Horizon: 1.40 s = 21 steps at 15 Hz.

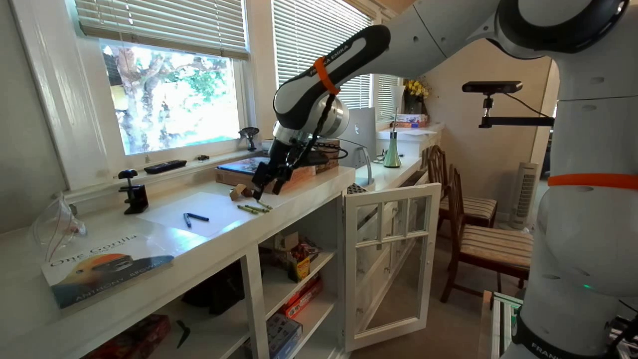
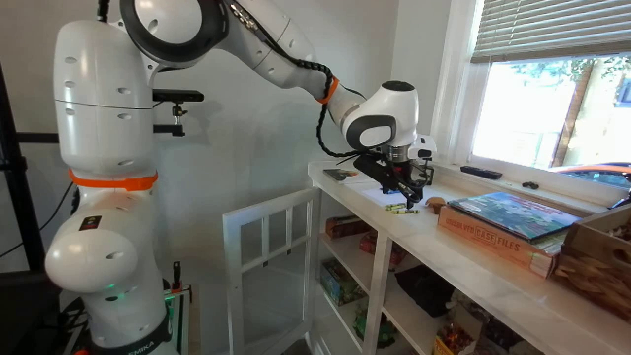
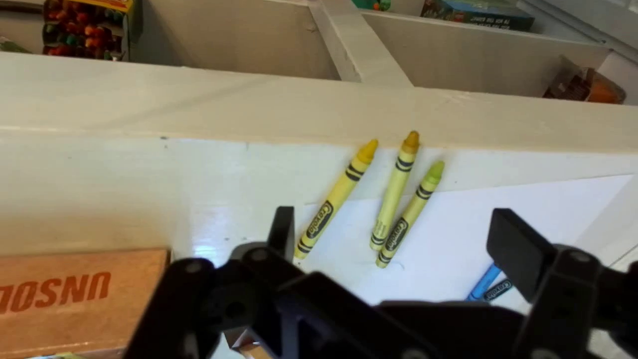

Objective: Pick up the crayon from the book and put it on the counter

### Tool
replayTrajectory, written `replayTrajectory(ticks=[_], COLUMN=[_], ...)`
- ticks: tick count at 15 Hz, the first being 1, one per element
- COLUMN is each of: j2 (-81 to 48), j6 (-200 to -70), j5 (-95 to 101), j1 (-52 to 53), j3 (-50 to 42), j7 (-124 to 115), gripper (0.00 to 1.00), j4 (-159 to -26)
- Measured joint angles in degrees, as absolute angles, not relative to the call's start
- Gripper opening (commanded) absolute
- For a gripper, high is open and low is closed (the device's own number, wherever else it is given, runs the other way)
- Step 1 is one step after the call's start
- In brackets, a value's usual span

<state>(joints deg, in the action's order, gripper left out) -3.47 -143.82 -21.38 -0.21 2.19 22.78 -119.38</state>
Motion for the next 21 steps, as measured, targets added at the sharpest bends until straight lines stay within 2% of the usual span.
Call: replayTrajectory(ticks=[5,10,21], j2=[-0.28,1.19,-5.01], j6=[-138.54,-132.50,-131.79], j5=[-20.87,-12.38,-4.82], j1=[-0.21,-0.21,0.68], j3=[2.02,1.13,1.67], j7=[23.90,20.31,2.11], gripper=[1.00,1.00,1.00], j4=[-118.42,-116.89,-112.53])
